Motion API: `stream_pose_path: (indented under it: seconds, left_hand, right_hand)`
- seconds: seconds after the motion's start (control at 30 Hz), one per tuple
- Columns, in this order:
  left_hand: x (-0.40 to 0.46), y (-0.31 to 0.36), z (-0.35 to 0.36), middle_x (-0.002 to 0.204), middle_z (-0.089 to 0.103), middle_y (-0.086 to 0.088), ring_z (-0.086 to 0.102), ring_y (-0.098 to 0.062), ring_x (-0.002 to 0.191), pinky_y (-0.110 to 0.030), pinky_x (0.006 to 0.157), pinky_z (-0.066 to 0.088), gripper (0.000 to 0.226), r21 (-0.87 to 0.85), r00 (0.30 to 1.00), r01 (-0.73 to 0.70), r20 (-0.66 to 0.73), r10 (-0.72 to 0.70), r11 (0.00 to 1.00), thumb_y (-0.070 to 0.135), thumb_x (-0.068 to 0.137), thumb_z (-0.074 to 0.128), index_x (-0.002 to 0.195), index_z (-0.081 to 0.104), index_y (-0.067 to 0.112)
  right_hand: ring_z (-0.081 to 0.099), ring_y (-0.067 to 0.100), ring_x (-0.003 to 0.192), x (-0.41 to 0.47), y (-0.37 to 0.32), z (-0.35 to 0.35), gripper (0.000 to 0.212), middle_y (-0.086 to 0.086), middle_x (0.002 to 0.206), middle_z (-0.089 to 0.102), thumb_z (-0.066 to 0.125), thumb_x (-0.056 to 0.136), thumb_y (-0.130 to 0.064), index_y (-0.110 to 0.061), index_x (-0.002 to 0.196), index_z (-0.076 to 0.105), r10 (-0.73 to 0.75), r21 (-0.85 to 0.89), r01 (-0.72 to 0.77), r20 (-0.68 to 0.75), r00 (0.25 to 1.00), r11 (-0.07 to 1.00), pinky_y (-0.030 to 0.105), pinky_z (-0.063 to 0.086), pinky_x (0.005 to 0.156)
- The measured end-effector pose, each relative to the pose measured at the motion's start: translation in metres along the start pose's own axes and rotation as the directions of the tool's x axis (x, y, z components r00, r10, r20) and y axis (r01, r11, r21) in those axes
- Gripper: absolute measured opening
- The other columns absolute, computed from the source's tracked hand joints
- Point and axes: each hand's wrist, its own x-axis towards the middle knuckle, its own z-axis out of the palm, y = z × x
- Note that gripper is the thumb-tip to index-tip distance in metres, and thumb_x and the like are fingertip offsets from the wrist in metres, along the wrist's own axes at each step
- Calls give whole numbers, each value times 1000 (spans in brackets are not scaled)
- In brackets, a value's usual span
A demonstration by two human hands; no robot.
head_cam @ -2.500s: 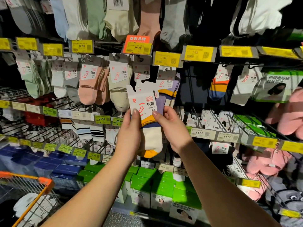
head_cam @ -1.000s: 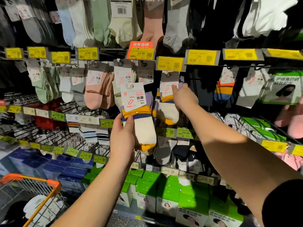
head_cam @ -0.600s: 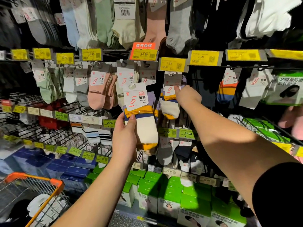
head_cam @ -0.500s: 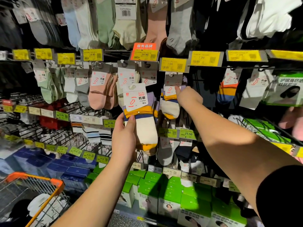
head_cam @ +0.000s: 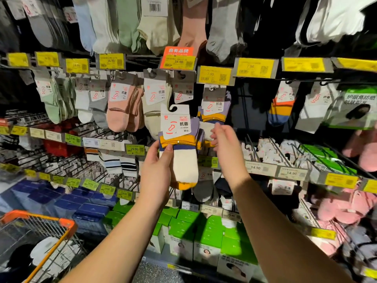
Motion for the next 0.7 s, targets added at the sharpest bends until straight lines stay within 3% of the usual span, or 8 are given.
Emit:
stream_pose_path:
  seconds: [0.07,0.13,0.23,0.33,0.47,0.57,0.63,0.7]
  left_hand:
    - [-2,-1,4,114,75,-2,72,-16,104,-31,84,58,26,-19,999,20,43,-19,1000,15,102,53,126,62,20]
    - [-3,-3,7,119,73,-6,70,-19,109,-32,87,58,32,-37,998,34,58,-32,999,14,102,54,133,60,15]
    - [-4,-5,12,119,73,-5,69,-22,111,-39,90,57,35,-86,995,68,73,-61,994,13,100,56,134,61,18]
    - [-7,-3,15,115,75,-2,71,-21,109,-40,91,57,37,-74,997,57,55,-53,996,11,99,58,135,61,20]
    - [-8,-2,16,113,76,3,71,-13,104,-31,88,58,38,-13,999,-5,33,5,1000,12,98,61,133,62,26]
    - [-10,-3,18,111,75,8,71,-1,92,-20,74,56,36,20,999,-41,27,41,999,13,97,62,129,62,29]
    - [-11,-5,19,111,74,12,71,-3,93,-24,74,56,36,67,998,-54,18,53,996,17,97,63,125,61,38]
    - [-11,-5,20,114,73,11,70,-7,103,-32,85,55,33,77,999,-43,3,43,996,24,98,61,128,60,37]
  right_hand:
    - [58,4,88,-11,1,7,18,-12,93,61,44,104,-43,-35,99,60,9,62,-13,65,998,998,29,47,85]
    - [61,4,93,-14,4,12,14,-14,97,66,50,102,-41,-33,103,61,43,125,-53,86,995,991,30,49,86]
    - [68,15,106,-16,5,16,17,2,114,72,57,101,-32,-20,111,62,139,286,-168,120,983,943,35,53,89]
    - [68,23,112,-20,7,19,13,8,119,72,56,101,-19,-16,112,63,145,419,-210,182,973,883,41,54,97]
    - [67,19,115,-19,10,19,16,2,120,72,56,101,-15,-20,116,61,110,443,-186,192,975,877,41,52,101]
    - [67,19,115,-17,9,15,18,1,119,73,58,100,-13,-20,116,62,103,446,-192,217,971,874,38,52,100]
    - [67,18,115,-16,9,13,21,-1,119,73,59,99,-12,-22,117,62,108,417,-197,228,968,887,37,53,99]
    - [67,18,115,-13,11,11,23,-1,120,73,58,100,-12,-22,120,62,121,405,-206,226,967,891,38,52,99]
